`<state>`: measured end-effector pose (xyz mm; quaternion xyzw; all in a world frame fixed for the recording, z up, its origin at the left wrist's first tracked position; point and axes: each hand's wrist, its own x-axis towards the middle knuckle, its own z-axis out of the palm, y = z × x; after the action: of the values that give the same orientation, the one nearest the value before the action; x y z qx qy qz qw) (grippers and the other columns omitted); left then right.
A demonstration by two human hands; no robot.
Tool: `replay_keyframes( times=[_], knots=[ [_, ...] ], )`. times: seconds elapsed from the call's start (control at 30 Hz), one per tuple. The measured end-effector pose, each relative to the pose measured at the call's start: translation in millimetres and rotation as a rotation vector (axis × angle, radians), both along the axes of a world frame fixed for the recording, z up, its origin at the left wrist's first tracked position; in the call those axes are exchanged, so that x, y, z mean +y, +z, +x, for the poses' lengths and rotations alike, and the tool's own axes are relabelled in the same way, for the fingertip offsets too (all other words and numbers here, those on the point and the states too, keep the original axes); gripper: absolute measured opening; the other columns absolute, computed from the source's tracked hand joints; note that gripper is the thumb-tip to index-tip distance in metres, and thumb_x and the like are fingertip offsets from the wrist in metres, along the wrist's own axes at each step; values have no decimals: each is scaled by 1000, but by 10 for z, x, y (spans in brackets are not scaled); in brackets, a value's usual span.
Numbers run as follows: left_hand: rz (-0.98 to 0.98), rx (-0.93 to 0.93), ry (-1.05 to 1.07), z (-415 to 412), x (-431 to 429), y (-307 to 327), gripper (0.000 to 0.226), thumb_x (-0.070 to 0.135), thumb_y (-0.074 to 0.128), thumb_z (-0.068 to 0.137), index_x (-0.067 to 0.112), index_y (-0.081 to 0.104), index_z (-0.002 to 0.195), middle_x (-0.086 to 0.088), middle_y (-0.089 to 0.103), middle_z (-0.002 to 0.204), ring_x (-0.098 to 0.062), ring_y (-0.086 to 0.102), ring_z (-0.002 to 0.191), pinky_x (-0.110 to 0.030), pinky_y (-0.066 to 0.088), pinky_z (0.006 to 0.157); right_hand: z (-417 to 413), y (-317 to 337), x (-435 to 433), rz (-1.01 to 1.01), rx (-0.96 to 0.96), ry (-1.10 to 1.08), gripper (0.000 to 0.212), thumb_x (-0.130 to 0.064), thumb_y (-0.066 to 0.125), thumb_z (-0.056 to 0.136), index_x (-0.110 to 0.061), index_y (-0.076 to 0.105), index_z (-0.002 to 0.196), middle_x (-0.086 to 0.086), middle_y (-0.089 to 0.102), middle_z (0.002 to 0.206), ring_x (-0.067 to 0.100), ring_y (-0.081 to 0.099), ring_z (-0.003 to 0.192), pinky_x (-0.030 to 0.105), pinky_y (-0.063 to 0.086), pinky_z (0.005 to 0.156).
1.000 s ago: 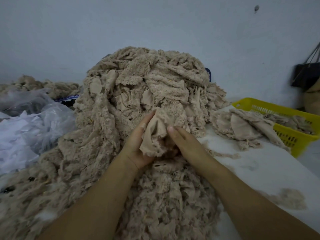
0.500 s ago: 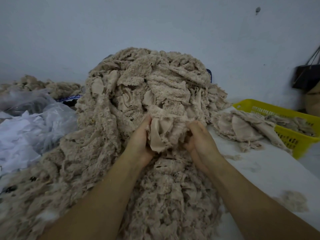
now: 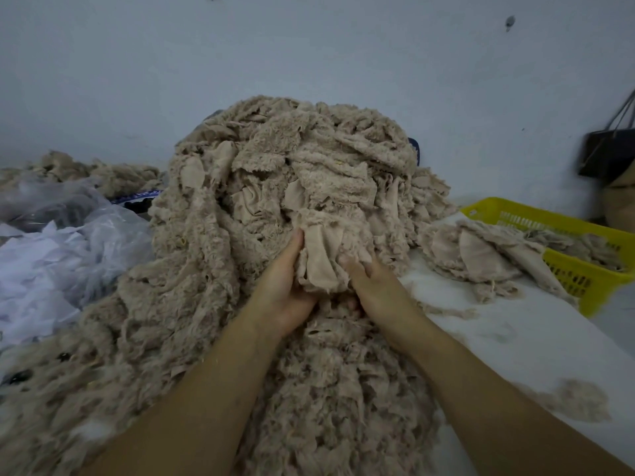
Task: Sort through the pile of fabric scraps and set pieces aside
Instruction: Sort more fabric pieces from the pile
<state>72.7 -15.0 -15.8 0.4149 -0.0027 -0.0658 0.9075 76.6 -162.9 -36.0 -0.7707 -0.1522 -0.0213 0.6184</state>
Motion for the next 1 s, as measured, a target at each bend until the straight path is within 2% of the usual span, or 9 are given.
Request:
replay_keyframes(
  times=[0.17, 0.43, 0.53, 0.57, 0.6, 0.67, 0.83, 0.93, 1.0],
  knots=[
    [-254, 55, 179, 115, 109, -27, 47, 29, 37, 109, 5, 76, 96, -16, 77, 91, -25, 76, 73, -33, 60, 57, -25, 44, 3, 111, -58, 64, 44, -51, 39, 102, -43, 48, 59, -16, 40, 55, 0, 36, 46, 24, 30, 52],
    [-427, 82, 374, 238, 369, -92, 30, 24, 39, 107, 8, 65, 103, -5, 63, 84, -9, 50, 61, -22, 46, 60, -60, 132, -30, 216, -133, -51, 42, -57, 42, 94, -37, 38, 57, -13, 32, 52, 5, 27, 44, 27, 26, 47],
    [-462, 12, 358, 239, 409, -106, 33, 25, 36, 108, 9, 63, 120, -11, 67, 105, -20, 65, 87, -24, 53, 78, -75, 177, -146, 217, -104, -80, 43, -71, 40, 82, -29, 27, 78, -6, 36, 46, 13, 34, 42, 27, 33, 48],
    [-434, 5, 325, 226, 345, -106, 36, 26, 34, 109, 8, 63, 120, -13, 70, 106, -23, 71, 88, -30, 59, 74, -76, 139, -154, 129, -83, -77, 61, -79, 36, 79, -26, 35, 50, -4, 41, 44, 14, 41, 42, 24, 38, 51],
    [-401, 8, 288, 204, 266, -107, 39, 26, 32, 109, 8, 65, 116, -15, 73, 101, -24, 74, 82, -31, 61, 64, -100, 110, -135, 16, -62, -68, 81, -87, 32, 77, -16, 58, 48, -3, 46, 44, 12, 47, 43, 21, 41, 53],
    [-366, 10, 213, 158, 143, -95, 47, 29, 30, 110, 6, 71, 105, -16, 76, 96, -26, 76, 77, -34, 60, 58, -129, 63, -83, -76, -85, -28, 87, -91, 30, 77, -10, 58, 58, -2, 52, 46, 6, 51, 44, 15, 42, 50],
    [-339, -42, 114, 74, 118, -67, 58, 31, 30, 107, 9, 82, 92, -16, 74, 110, -27, 74, 95, -38, 60, 79, -56, 53, -40, -120, -263, -80, 43, -49, 52, 96, -19, 50, 66, -8, 48, 82, 0, 48, 65, 12, 38, 63],
    [-307, -7, 71, 47, 80, -65, 45, 27, 37, 105, 11, 79, 103, -20, 61, 135, -32, 58, 126, -44, 44, 110, -64, 46, -2, -150, -231, -41, 22, -48, 59, 93, -27, 56, 90, -8, 50, 103, -6, 52, 81, 5, 40, 66],
    [-252, -44, 13, 27, 32, -73, 49, 27, 33, 106, 14, 81, 101, -19, 67, 127, -31, 64, 119, -43, 51, 103, -80, 32, 24, -195, -218, 11, 15, -44, 59, 95, -29, 55, 92, -8, 53, 96, -7, 51, 75, 9, 40, 61]
  ],
)
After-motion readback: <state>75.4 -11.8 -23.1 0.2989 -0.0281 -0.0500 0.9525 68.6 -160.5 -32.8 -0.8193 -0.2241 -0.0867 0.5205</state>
